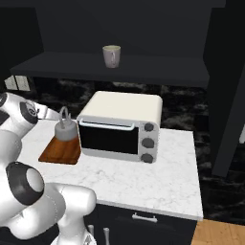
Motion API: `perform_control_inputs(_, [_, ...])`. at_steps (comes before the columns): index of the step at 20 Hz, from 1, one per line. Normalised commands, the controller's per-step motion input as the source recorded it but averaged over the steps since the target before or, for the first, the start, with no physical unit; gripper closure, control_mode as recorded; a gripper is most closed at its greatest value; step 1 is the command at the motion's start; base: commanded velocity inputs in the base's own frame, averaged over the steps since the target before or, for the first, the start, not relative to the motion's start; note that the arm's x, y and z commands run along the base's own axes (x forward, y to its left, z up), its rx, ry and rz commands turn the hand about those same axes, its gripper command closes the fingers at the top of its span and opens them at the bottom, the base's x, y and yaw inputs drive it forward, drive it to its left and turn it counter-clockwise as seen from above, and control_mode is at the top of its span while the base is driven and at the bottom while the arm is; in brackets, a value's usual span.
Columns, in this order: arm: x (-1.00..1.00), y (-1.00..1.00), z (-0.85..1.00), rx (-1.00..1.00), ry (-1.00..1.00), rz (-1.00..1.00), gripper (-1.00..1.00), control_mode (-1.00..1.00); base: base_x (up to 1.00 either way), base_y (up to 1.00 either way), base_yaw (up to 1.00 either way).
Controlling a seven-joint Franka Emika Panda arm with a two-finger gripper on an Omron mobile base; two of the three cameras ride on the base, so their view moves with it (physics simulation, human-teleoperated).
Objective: Pick the kettle from the counter and place it on the tray. Then pick the mug from the cabinet and place it on the tray. Then close the cabinet doors.
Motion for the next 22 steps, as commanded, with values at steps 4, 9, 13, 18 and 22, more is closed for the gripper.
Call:
perform_control_inputs(4, [-0.55,-0.19,0.53,0.0,0.0,0.0,-1.0,-1.0,0.0,0.0,0.0])
perform_control_inputs(9, [-0.59,-0.39,0.53,0.01,0.0,0.0,-1.0,-1.0,0.0,0.0,0.0])
perform_control_inputs(13, [-0.44,-0.39,0.53,0.03,0.0,0.03,-1.0,-1.0,0.0,0.0,0.0])
perform_control_inputs(18, [-0.41,-0.39,0.6,0.12,0.0,0.01,-1.0,-1.0,0.0,0.0,0.0])
perform_control_inputs(22, [-0.35,-0.41,0.59,0.14,0.0,0.0,-1.0,-1.0,0.0,0.0,0.0])
